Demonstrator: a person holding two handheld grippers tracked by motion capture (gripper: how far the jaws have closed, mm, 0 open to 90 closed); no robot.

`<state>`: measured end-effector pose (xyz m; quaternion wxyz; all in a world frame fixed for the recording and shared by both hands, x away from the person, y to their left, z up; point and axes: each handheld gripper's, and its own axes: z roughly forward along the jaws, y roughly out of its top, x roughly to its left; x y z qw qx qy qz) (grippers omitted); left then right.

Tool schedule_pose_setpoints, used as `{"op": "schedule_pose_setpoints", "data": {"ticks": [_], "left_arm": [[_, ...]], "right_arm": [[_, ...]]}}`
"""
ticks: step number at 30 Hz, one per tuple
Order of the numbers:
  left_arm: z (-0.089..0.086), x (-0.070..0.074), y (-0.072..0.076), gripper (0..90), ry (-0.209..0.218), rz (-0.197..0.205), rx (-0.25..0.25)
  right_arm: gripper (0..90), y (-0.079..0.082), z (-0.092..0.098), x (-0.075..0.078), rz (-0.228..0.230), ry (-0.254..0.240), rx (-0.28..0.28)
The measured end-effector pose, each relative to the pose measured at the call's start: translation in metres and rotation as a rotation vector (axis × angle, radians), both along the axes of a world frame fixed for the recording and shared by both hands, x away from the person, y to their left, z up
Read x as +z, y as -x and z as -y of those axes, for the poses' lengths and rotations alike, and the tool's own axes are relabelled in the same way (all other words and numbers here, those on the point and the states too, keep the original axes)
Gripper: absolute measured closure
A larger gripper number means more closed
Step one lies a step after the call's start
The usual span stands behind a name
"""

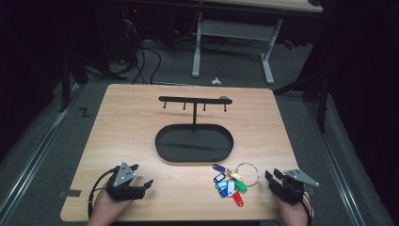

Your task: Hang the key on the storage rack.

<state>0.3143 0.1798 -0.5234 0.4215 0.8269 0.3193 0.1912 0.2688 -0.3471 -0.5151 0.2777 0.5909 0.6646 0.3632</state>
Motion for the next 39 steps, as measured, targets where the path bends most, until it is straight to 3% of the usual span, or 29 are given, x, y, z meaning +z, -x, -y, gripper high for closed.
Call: {"op": "schedule_pose_setpoints", "data": {"ticks": [29, 39], "left_arm": [[0.004, -0.002, 0.001, 21.5, -0.01, -0.019, -0.026], [0.003, -0.002, 0.0, 21.6, -0.001, -0.021, -0.024]], "right_arm": [[58.7, 0.0, 0.008, 0.002, -0.01, -0.01, 0.009], [59.1, 0.0, 0.011, 0.003, -0.024, 0.023, 0.007]]}}
